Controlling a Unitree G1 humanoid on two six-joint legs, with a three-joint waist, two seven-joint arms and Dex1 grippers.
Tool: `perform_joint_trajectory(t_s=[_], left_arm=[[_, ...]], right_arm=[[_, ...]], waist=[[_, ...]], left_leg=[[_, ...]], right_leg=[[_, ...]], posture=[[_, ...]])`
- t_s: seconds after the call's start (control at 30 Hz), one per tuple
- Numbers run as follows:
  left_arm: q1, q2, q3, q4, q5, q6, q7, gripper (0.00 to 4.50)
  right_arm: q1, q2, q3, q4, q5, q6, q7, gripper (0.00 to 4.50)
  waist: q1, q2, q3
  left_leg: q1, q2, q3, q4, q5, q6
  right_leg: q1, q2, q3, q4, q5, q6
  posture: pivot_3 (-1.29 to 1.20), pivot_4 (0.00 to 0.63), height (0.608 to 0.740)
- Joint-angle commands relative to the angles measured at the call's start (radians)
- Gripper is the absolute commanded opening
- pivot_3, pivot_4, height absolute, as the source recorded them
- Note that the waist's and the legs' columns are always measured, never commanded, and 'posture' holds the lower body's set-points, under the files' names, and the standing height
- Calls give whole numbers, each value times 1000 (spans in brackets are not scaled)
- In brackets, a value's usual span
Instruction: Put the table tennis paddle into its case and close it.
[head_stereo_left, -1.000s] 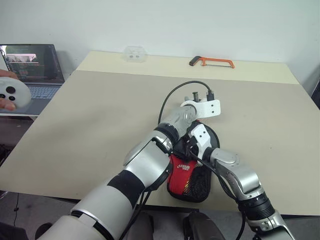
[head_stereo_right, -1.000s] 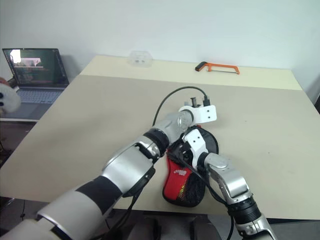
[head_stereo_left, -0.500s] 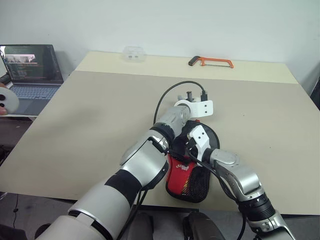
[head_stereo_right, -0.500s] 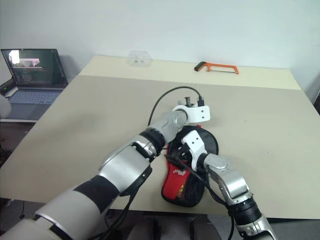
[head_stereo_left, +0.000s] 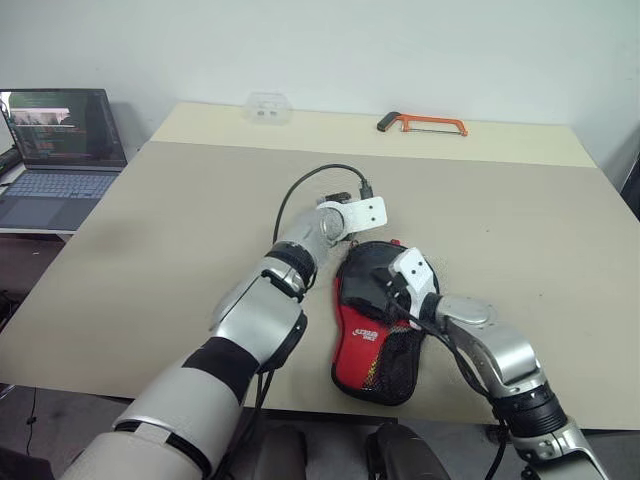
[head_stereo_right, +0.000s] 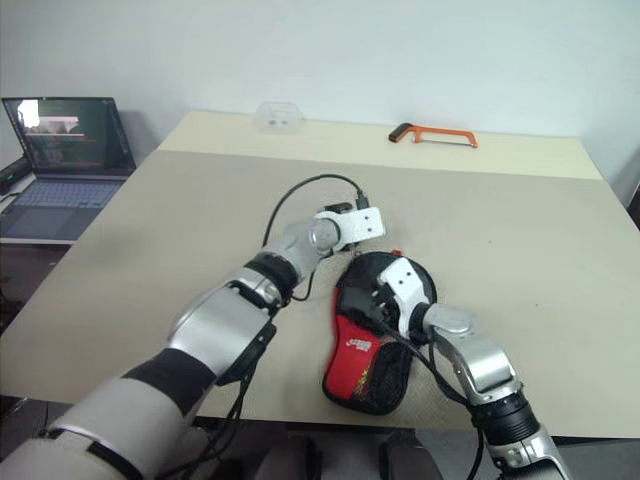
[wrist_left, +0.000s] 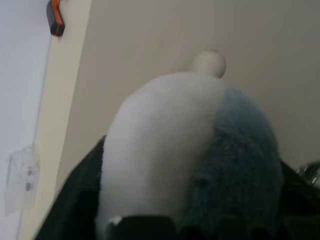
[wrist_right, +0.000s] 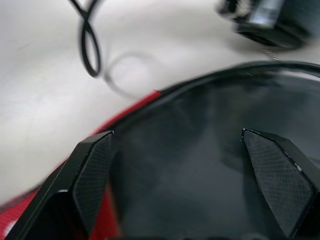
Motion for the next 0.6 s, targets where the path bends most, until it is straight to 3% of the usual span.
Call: perform_joint_trajectory(t_s=[0.03, 0.27, 0.6], left_arm=[[5, 31, 22, -44, -29, -28, -47, 4474], [27, 92, 29, -99, -65, -75, -185, 4474], [37, 117, 26, -99, -75, -39, -186, 4474]], right_arm=[[-4, -26, -73, -79, 61, 45, 14, 4500], [-21, -51, -179, -130, 137, 111, -11, 4500], [-83, 4, -129, -53, 90, 96, -84, 4500]], waist=[[0, 0, 0], [0, 0, 0], [-1, 0, 0]], left_leg=[[0, 0, 0, 0, 0, 0], [0, 0, 0, 0, 0, 0], [0, 0, 0, 0, 0, 0]], right_leg=[[0, 0, 0, 0, 0, 0], [0, 0, 0, 0, 0, -1], [0, 0, 0, 0, 0, -1]], posture=[[0, 150, 740], [0, 150, 740], [0, 150, 740]])
